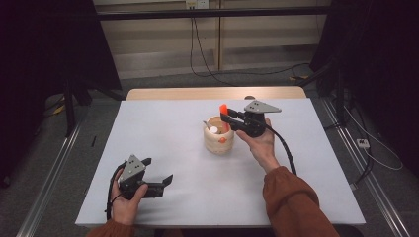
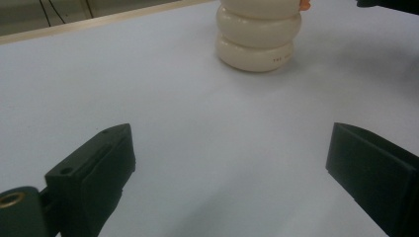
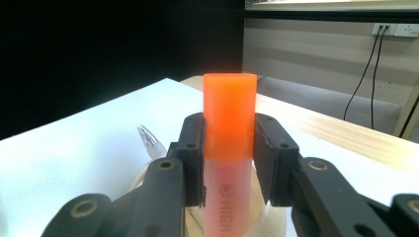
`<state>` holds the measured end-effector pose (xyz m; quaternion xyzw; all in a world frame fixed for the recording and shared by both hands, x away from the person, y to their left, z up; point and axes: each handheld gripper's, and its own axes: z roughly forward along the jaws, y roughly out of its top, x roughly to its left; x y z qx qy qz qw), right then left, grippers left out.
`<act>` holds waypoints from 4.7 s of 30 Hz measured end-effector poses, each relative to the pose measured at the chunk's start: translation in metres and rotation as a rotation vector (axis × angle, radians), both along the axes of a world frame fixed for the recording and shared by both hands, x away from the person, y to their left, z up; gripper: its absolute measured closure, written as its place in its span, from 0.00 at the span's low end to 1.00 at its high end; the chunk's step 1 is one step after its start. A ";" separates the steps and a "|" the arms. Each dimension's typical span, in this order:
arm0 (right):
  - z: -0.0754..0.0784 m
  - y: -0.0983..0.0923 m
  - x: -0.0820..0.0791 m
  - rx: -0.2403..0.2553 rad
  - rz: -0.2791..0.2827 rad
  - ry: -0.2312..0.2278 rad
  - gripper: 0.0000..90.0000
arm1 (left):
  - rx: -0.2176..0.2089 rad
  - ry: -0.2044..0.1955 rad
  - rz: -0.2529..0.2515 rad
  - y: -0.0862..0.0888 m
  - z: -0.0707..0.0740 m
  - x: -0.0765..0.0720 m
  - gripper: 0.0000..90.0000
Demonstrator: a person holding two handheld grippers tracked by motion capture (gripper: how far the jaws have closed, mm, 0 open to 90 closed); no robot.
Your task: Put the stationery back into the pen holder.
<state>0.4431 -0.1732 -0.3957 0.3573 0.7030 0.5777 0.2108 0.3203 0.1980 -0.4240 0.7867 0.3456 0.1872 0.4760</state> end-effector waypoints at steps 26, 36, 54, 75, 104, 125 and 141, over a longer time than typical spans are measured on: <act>-0.012 -0.001 0.003 -0.039 -0.008 0.054 0.54 | 0.000 -0.001 0.001 0.001 -0.001 0.000 0.05; -0.007 -0.004 0.003 -0.045 -0.038 0.076 0.16 | -0.009 0.008 0.016 0.001 -0.001 0.000 0.05; 0.003 -0.010 -0.010 -0.071 -0.031 0.139 0.06 | -0.011 -0.005 0.011 0.001 0.000 0.000 0.05; 0.000 -0.018 -0.042 -0.149 -0.037 0.150 0.05 | -0.029 -0.010 0.024 0.004 0.000 0.000 0.05; -0.023 -0.056 -0.091 -0.162 -0.132 0.152 0.05 | -0.050 -0.018 0.014 -0.003 0.007 0.001 0.05; -0.032 -0.101 -0.125 -0.134 -0.214 0.168 0.05 | -0.042 -0.013 0.011 -0.006 0.006 0.000 0.05; -0.041 -0.130 -0.149 -0.127 -0.269 0.170 0.05 | -0.045 -0.022 0.030 -0.004 0.007 -0.001 0.05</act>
